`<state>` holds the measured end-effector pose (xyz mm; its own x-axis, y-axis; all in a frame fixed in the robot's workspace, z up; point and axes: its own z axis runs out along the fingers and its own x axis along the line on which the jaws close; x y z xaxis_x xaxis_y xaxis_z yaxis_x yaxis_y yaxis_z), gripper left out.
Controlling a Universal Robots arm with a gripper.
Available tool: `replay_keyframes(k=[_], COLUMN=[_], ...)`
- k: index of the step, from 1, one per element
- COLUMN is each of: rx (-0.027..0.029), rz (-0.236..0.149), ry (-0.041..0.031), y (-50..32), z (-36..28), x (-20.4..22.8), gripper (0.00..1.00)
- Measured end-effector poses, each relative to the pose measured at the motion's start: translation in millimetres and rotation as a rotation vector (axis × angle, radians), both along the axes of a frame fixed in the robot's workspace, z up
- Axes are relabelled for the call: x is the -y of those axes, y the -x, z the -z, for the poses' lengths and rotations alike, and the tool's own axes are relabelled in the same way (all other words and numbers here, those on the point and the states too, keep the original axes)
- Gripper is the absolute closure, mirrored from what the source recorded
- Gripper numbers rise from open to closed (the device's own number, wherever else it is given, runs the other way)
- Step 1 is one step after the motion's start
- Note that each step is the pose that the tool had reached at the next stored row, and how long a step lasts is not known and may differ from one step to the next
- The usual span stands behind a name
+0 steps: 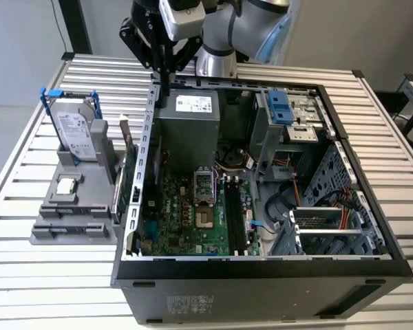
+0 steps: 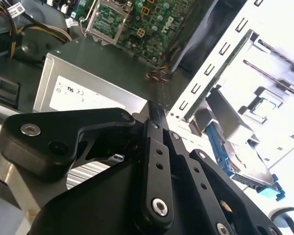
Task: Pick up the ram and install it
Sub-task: 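Reach for the ram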
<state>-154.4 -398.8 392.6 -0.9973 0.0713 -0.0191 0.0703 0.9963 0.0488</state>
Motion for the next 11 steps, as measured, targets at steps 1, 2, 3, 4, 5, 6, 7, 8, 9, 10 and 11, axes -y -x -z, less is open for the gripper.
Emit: replay_keyframes(k=[1,2,3,4,5,6,7,8,9,10,11], rx=[0.0,-0.0001,0.0,-0.0001,-0.0001,-0.0001,0.0,0.0,-0.0001,-0.0001,0.0], rz=[0.0,0.0,0.0,0.0,0.0,0.0,0.0,0.0,0.0,0.0,0.0], ry=[0.0,0.0001,0.0,0.0,0.0001,0.0001,0.0,0.0,0.0,0.0,0.0], y=[1.8,3.6,5.5,7.0,8.7,10.4,12.0,13.5,15.1,16.6,18.0], z=[0.0,0.0,0.0,0.0,-0.1,-0.1,0.0,0.0,0.0,0.0,0.0], x=[0.0,0.0,0.0,0.0,0.0,0.0,0.0,0.0,0.0,0.0,0.0], gripper=[1.0,1.0,1.0,1.0,1.0,1.0,1.0,1.0,1.0,1.0,1.0])
